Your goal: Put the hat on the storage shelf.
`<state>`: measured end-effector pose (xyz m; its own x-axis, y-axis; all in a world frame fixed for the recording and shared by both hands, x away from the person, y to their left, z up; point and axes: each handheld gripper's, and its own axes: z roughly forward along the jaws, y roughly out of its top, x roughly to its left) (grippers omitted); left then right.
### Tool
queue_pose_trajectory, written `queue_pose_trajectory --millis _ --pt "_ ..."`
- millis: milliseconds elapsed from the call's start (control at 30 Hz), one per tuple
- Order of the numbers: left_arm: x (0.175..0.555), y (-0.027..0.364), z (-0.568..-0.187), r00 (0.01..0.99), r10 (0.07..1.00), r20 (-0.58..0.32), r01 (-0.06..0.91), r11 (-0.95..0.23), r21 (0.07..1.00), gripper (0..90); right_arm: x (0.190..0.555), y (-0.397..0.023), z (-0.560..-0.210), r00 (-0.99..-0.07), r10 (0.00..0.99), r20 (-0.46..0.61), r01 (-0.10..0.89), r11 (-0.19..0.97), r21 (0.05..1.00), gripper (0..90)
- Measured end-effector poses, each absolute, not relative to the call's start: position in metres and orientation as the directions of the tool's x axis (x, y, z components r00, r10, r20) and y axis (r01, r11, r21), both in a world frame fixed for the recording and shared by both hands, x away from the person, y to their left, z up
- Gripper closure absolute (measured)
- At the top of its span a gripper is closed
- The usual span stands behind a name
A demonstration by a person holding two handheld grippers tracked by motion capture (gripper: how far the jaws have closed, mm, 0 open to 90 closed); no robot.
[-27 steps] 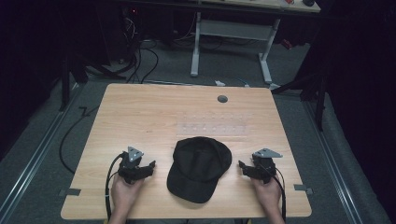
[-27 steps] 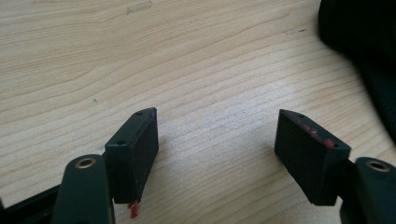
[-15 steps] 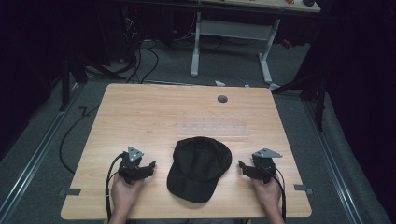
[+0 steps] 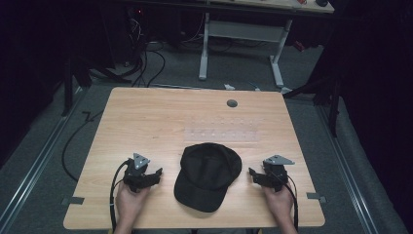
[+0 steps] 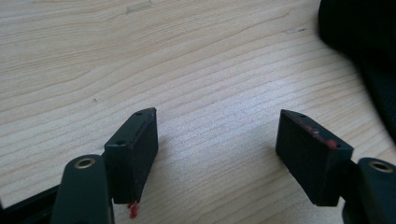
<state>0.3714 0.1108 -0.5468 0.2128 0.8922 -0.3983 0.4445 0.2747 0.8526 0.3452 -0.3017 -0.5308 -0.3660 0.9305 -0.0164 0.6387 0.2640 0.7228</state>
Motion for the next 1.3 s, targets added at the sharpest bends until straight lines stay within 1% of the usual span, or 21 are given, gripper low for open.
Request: queue_pose_trajectory --millis 267,667,967,1200,1300 --pt "0.3715 0.1115 -0.5463 0.213 0.888 -0.408 0.449 0.282 0.848 29.8 0.3457 -0.3019 -0.5309 -0.366 0.93 -0.015 0.638 0.262 0.724 33.2" --pt "0.3713 0.1105 -0.5468 0.214 0.893 -0.396 0.446 0.272 0.853 29.3 0.345 -0.301 -0.5308 -0.351 0.936 -0.016 0.642 0.253 0.724 34.0" --pt "0.3713 0.1105 -0.5467 0.214 0.893 -0.397 0.447 0.272 0.852 29.2 0.3446 -0.3022 -0.53 -0.327 0.945 -0.011 0.646 0.232 0.727 41.2" --pt "0.3714 0.1104 -0.5468 0.214 0.893 -0.396 0.445 0.272 0.853 29.2 0.3416 -0.3051 -0.526 -0.322 0.946 0.019 0.637 0.202 0.743 42.4" --pt "0.3714 0.1104 -0.5468 0.214 0.893 -0.396 0.445 0.272 0.853 29.2 0.3369 -0.3057 -0.5214 -0.335 0.942 0.027 0.624 0.201 0.756 44.7"
